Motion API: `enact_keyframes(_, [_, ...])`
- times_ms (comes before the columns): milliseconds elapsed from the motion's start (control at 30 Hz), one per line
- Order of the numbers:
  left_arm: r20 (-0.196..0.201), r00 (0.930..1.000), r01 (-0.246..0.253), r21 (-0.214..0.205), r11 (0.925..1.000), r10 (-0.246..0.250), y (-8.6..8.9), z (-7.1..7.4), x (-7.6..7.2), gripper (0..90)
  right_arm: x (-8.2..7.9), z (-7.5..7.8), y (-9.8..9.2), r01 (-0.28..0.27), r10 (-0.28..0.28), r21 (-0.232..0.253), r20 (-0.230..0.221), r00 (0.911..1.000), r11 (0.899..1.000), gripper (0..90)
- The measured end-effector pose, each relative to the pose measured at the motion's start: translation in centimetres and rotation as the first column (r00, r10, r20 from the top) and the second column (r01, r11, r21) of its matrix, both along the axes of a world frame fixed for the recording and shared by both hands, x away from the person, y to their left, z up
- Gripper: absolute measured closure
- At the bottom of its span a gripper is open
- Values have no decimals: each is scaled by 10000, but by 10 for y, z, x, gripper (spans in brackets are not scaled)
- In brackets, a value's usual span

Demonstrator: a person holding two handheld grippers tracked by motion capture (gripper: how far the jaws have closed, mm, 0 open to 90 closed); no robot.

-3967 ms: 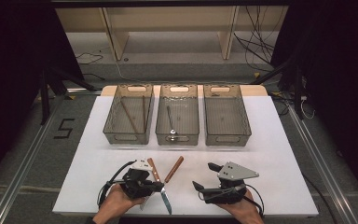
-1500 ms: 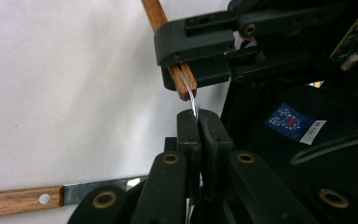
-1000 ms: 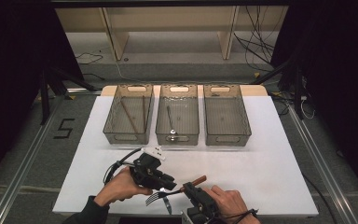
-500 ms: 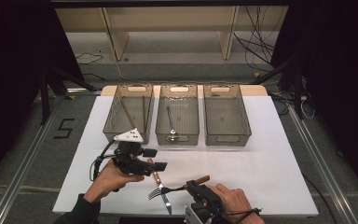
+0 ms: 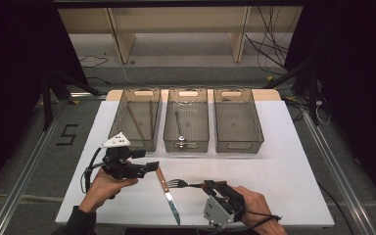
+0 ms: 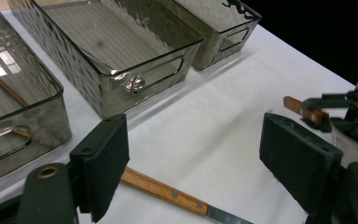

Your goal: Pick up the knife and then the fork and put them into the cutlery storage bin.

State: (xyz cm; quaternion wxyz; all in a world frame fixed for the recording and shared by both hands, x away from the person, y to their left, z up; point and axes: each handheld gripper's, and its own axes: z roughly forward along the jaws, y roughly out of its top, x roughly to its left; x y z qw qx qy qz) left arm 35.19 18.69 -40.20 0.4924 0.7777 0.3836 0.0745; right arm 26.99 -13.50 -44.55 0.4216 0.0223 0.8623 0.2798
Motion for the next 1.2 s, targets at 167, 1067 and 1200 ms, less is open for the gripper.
enact_keyframes(167, [184,9998,13,-53,10000,-12,-1,-12,-6,219,19,15,-11,869,-690,1416,-1270,9895,9861,772])
enact_keyframes(1067, [1170,9898,-809,-121,9966,818,7,-64,-32,199,152,72,-62,5507,-1648,4743,-6364,7536,6868,772])
enact_keyframes(1200, [1261,9883,-846,-169,9963,860,9,-65,-33,196,169,76,-68,5994,-1781,4779,-6675,7230,6421,771])
